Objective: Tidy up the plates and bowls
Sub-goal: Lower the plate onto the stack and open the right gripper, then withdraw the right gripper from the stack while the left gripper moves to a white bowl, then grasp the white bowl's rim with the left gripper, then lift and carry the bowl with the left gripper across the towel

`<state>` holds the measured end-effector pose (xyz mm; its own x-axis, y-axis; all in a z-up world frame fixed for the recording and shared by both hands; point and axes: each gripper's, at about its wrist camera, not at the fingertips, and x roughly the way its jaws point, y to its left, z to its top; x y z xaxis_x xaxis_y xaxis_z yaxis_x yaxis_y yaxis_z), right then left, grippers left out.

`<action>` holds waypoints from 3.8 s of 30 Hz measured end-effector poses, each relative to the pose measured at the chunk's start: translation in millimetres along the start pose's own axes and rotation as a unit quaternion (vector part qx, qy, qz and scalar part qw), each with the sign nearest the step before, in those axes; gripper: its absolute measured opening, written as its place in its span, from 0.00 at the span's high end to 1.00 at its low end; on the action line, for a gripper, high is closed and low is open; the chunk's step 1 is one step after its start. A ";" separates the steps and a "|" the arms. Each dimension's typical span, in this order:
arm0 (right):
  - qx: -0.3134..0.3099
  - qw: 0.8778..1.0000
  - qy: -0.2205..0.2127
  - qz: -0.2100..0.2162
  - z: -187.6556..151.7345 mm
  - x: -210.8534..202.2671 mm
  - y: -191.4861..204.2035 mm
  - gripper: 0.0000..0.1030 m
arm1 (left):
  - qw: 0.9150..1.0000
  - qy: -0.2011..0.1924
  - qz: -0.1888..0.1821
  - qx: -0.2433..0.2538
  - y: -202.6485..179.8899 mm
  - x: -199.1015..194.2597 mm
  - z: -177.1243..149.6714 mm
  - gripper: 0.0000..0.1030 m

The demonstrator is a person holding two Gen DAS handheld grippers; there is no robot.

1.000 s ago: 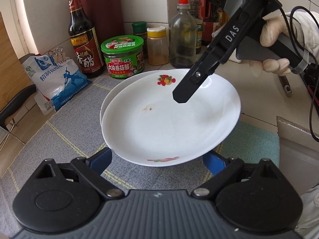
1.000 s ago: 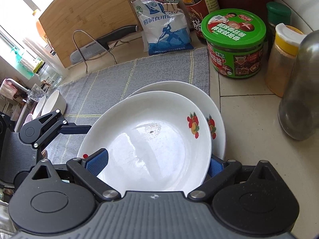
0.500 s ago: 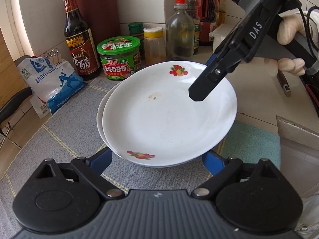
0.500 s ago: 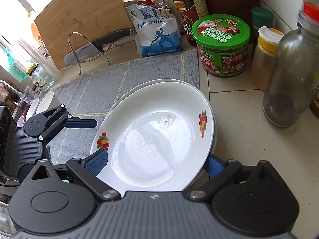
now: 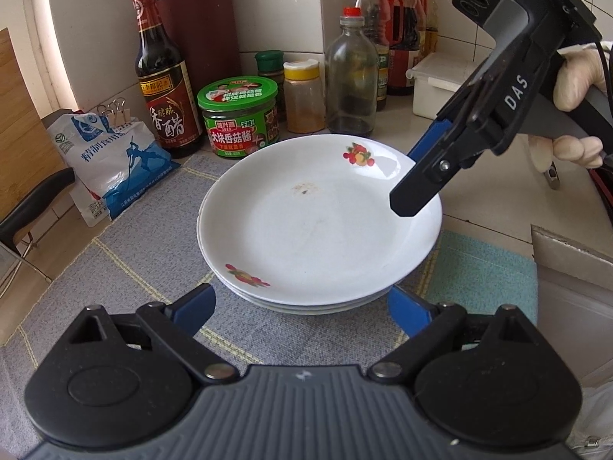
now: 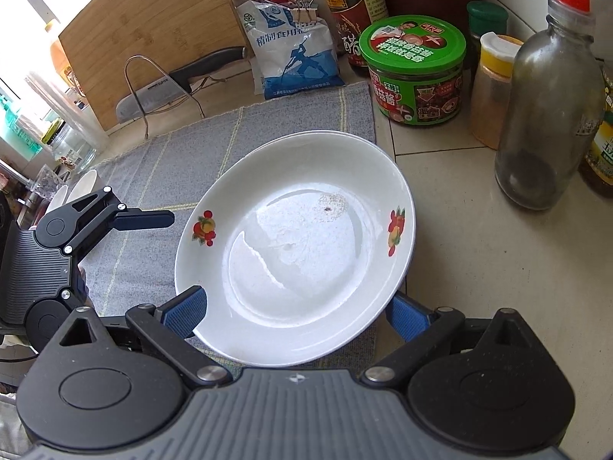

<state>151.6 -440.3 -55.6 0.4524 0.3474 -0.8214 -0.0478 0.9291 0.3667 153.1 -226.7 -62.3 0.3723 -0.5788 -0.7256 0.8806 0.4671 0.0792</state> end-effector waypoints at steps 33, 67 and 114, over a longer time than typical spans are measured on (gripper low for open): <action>-0.270 0.942 -0.163 -0.111 -54.9 33.0 175.2 0.00 | 0.951 -0.010 0.206 -0.230 8.5 -140.7 -109.7 0.05; -0.417 0.897 -0.143 0.034 -120.7 154.8 432.8 0.05 | 0.944 0.048 0.174 -0.276 166.4 -244.6 -248.1 0.24; -0.357 0.922 -0.146 0.031 -112.1 126.2 402.5 0.23 | 0.968 0.057 0.097 -0.226 162.4 -215.8 -204.5 0.48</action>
<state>89.7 -8.3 -60.6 0.6445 0.4499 -0.6182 -0.6078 0.7920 -0.0574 155.8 110.7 -32.7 0.4607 -0.3853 -0.7996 0.5692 0.8195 -0.0670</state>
